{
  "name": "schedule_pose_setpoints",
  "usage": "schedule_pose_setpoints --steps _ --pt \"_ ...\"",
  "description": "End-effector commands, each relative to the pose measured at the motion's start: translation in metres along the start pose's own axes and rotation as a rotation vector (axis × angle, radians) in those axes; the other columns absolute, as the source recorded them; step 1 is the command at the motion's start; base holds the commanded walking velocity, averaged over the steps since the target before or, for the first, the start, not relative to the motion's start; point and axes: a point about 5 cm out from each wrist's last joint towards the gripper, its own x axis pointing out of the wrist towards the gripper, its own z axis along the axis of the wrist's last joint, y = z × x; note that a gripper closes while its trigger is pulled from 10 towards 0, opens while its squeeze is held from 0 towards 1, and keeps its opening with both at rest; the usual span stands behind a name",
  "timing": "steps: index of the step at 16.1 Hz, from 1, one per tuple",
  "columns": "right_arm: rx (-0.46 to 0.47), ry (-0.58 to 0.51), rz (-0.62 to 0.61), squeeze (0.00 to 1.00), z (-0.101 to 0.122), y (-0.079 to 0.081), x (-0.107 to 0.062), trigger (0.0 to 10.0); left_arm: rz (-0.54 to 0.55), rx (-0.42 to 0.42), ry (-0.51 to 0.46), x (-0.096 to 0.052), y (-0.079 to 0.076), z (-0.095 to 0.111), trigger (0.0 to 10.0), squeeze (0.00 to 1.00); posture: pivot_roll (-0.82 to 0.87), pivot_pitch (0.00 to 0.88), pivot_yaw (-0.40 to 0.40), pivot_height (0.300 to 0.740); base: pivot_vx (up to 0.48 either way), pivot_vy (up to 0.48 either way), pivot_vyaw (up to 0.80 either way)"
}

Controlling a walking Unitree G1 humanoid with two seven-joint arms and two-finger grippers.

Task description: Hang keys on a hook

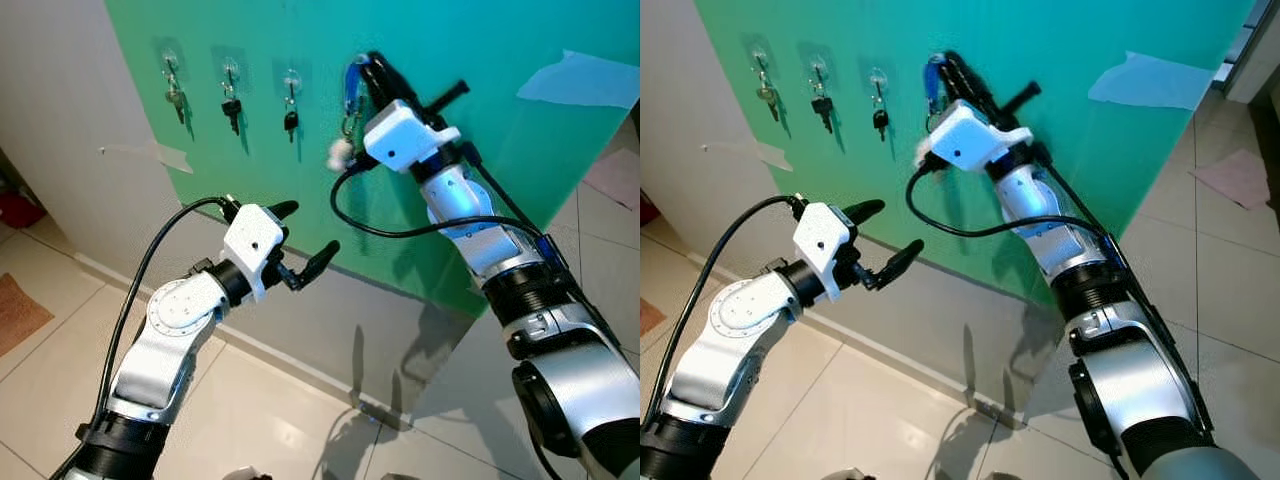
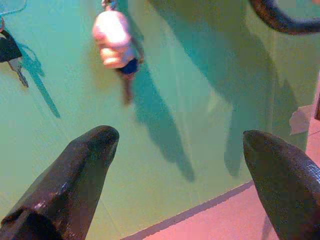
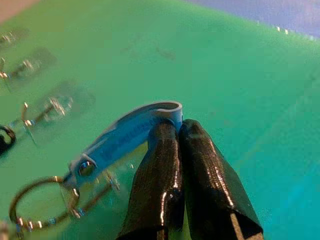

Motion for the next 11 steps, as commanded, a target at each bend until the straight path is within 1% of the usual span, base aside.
schedule_pose_setpoints --steps 1,4,7,11 --pt "-0.032 0.005 -0.007 0.0 0.0 -0.004 0.005 10.0 0.002 0.011 -0.003 -0.002 0.0 0.002 10.0 0.0 -0.05 0.0 0.008 0.74 0.0 0.0 0.0" --pt "-0.054 0.044 -0.027 0.0 -0.009 -0.008 0.0 10.0 -0.002 0.01 -0.003 -0.002 -0.001 0.002 10.0 0.0 -0.06 0.0 0.011 0.74 0.0 0.0 0.0" --pt "-0.054 0.037 -0.056 0.0 -0.009 -0.015 -0.001 10.0 -0.005 0.009 -0.004 -0.001 -0.001 0.002 10.0 0.0 -0.06 0.0 0.014 0.74 0.0 0.0 0.0" --pt "-0.02 -0.052 -0.085 0.0 0.002 -0.021 0.0 10.0 -0.004 0.01 -0.006 0.0 -0.001 0.002 10.0 0.0 -0.06 0.0 0.013 0.74 0.0 0.0 0.0"
